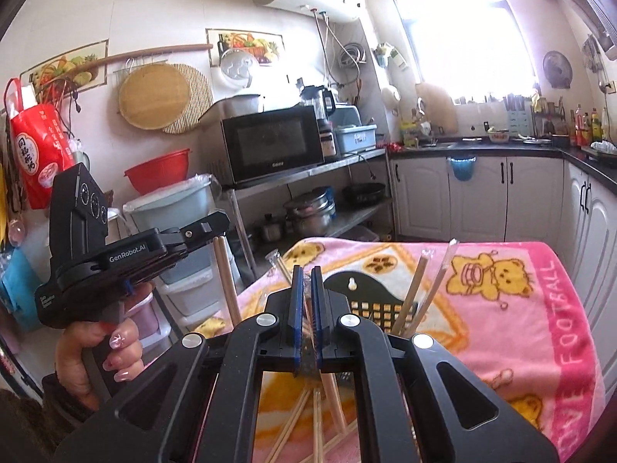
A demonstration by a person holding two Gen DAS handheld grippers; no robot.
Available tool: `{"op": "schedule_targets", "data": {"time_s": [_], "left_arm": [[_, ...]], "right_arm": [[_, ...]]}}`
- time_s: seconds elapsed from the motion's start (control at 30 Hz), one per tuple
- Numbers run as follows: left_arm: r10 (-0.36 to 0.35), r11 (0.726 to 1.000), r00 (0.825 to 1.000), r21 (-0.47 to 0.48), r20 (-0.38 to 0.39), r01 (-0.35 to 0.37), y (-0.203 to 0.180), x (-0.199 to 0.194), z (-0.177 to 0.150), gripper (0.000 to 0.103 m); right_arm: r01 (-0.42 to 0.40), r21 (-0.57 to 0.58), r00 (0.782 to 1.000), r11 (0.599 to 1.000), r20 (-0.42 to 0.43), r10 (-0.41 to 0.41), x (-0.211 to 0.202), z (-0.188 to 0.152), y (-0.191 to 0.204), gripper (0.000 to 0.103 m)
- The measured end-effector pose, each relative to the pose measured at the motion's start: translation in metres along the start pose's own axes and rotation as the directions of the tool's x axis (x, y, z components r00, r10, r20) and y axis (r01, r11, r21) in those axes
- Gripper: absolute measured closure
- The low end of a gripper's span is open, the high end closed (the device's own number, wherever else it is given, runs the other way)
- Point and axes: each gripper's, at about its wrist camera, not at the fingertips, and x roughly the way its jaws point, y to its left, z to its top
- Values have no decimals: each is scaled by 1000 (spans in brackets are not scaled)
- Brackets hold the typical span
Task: Organize utensils
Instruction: 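Lift both held chopsticks upright and carry them over the green basket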
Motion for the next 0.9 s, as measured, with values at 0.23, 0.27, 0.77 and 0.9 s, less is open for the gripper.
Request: {"op": "schedule_targets", "data": {"time_s": [0.23,0.27,0.77,0.9], "left_arm": [[1,999,999,36,40,-3,-7,6,23,100],[2,999,999,39,45,-4,-7,7,25,100],[-4,999,992,52,125,-3,-6,23,69,100],[-17,999,991,39,133,12,-3,29,76,100]], "right_arm": [[6,-17,999,1000,38,-6,-3,13,0,99],[8,-24,999,1000,47,-7,-4,16,0,99],[32,-67,988,997,150,-22,-1,61,4,99],[34,-80,985,996,169,-20,6,72,7,99]]}}
